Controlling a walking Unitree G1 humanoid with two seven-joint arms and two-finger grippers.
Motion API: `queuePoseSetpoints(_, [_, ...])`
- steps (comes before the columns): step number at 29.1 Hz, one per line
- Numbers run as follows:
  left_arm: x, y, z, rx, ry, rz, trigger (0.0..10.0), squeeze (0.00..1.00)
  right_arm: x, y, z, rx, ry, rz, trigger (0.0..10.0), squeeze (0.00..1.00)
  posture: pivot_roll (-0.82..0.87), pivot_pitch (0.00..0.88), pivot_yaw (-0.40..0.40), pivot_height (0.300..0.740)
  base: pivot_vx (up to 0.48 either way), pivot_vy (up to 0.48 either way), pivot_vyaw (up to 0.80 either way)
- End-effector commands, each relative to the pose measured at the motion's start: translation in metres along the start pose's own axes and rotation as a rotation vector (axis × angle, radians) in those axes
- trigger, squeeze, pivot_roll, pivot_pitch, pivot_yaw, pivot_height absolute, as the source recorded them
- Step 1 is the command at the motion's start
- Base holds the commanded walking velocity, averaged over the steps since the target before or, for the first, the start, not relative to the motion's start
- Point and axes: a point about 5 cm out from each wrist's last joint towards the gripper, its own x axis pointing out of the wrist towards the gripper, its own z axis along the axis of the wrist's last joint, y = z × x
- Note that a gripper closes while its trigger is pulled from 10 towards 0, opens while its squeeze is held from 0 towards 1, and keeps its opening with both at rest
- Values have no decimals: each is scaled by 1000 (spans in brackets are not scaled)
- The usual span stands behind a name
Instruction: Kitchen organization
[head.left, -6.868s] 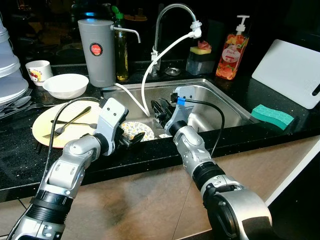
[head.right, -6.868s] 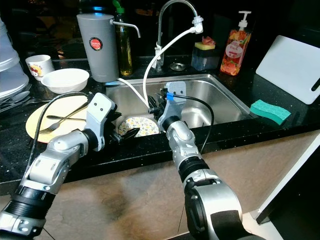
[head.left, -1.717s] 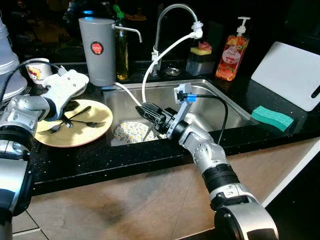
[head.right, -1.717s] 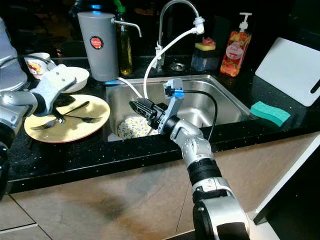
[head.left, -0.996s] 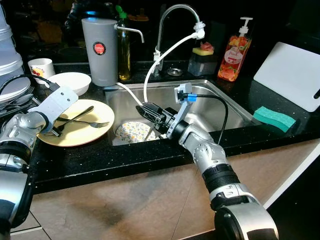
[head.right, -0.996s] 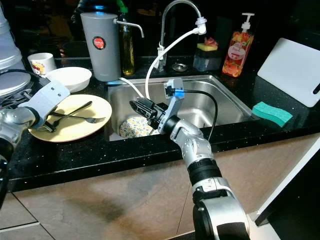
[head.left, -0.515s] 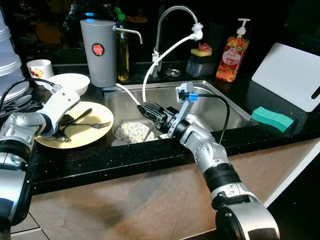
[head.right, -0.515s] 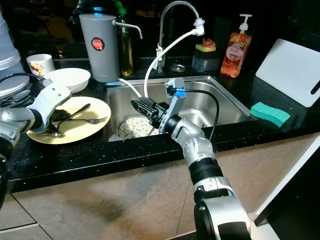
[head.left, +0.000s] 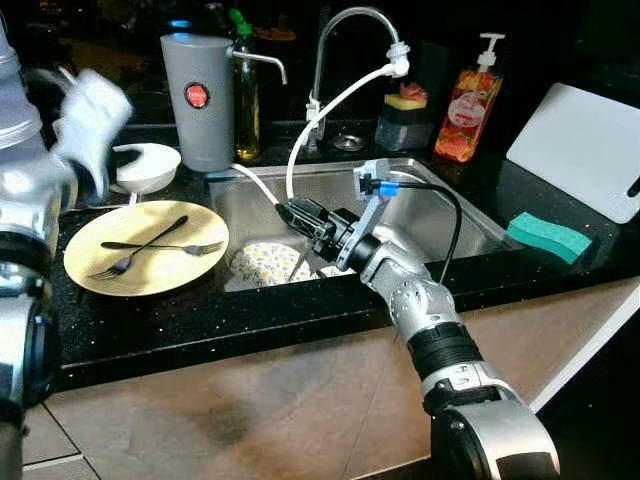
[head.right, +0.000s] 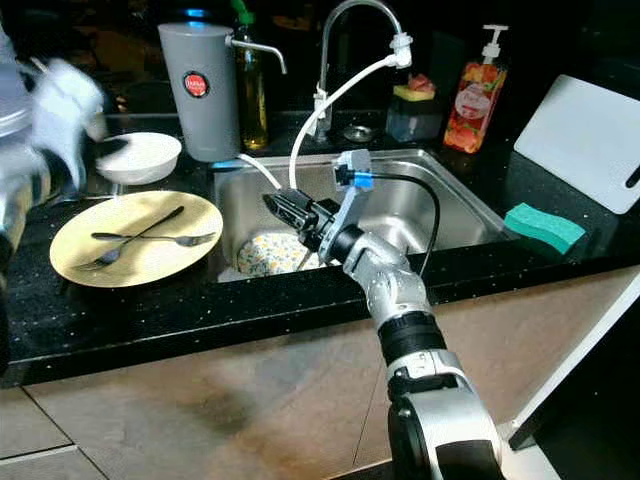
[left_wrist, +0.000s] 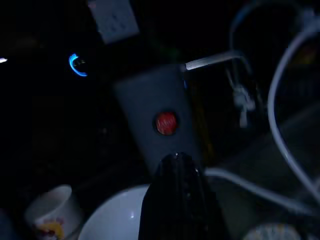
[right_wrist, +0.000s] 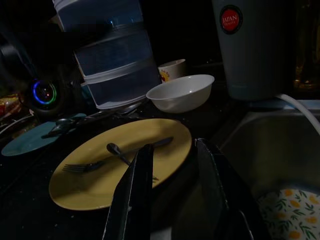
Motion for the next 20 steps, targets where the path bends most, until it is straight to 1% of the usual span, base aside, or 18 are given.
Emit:
queuePoseSetpoints(1, [2, -7, -8, -46, 2, 12, 0, 0, -1, -1, 3, 11, -24, -10, 10000, 0, 27, 29, -54, 740, 0, 0, 0])
queuePoseSetpoints(2, [1, -10, -14, -49, 21, 18, 0, 0, -1, -1, 4, 15, -32, -18, 10000, 0, 26, 28, -52, 740, 0, 0, 0])
queuePoseSetpoints(3, [1, -10, -14, -49, 21, 18, 0, 0, -1, -1, 4, 15, -32, -18, 10000, 0, 26, 28, -52, 740, 0, 0, 0])
queuePoseSetpoints(4, [2, -19, -23, -85, 22, -2, 0, 0, -1, -1, 5, 24, -53, -36, 10000, 0, 26, 25, -53, 740, 0, 0, 0])
queuePoseSetpoints(5, [2, -22, -24, -103, 14, -9, 0, 0, -1, -1, 5, 28, -59, -40, 10000, 0, 26, 25, -53, 740, 0, 0, 0])
queuePoseSetpoints(7, [5, -33, -22, -154, -52, -63, 0, 0, -3, -2, 7, 44, -80, -54, 10000, 0, 27, 24, -54, 740, 0, 0, 0])
queuePoseSetpoints(8, [7, -40, -19, -195, -101, -102, 0, 0, -4, -2, 8, 52, -94, -63, 10000, 0, 27, 22, -54, 740, 0, 0, 0])
queuePoseSetpoints(9, [7, -40, -19, -195, -101, -102, 0, 0, -4, -2, 8, 52, -94, -63, 10000, 0, 27, 22, -54, 740, 0, 0, 0])
queuePoseSetpoints(10, [8, -46, -17, -233, -142, -139, 0, 0, -4, -2, 9, 61, -107, -70, 10000, 0, 27, 22, -54, 740, 0, 0, 0])
queuePoseSetpoints(11, [8, -46, -17, -233, -142, -139, 0, 0, -4, -2, 9, 61, -107, -70, 10000, 0, 27, 22, -54, 740, 0, 0, 0])
queuePoseSetpoints(12, [7, -60, -12, -264, -208, -249, 118, 0, -6, -3, 11, 84, -143, -85, 10000, 0, 27, 20, -52, 740, 0, 0, 0])
queuePoseSetpoints(13, [4, -74, -7, -315, -268, -350, 275, 0, -8, -3, 15, 120, -193, -101, 10000, 0, 26, 19, -50, 740, 0, 0, 0])
queuePoseSetpoints(14, [-1, -86, -1, -353, -317, -427, 0, 0, -10, -3, 18, 146, -232, -112, 10000, 0, 26, 19, -50, 740, 0, 0, 0])
queuePoseSetpoints(15, [-6, -95, 1, -382, -344, -481, 0, 0, -13, -4, 21, 180, -273, -120, 10000, 0, 29, 20, -50, 740, 0, 0, 0])
queuePoseSetpoints(18, [-9, -98, 2, -397, -352, -501, 0, 0, -15, -5, 23, 199, -295, -124, 10000, 0, 29, 20, -50, 740, 0, 0, 0])
queuePoseSetpoints(19, [-13, -104, 2, -406, -354, -531, 0, 0, -17, -5, 24, 220, -316, -129, 10000, 0, 29, 20, -50, 740, 0, 0, 0])
queuePoseSetpoints(20, [-23, -116, 1, -432, -353, -596, 0, 0, -24, -6, 24, 260, -348, -131, 10000, 0, 31, 21, -51, 740, 0, 0, 0])
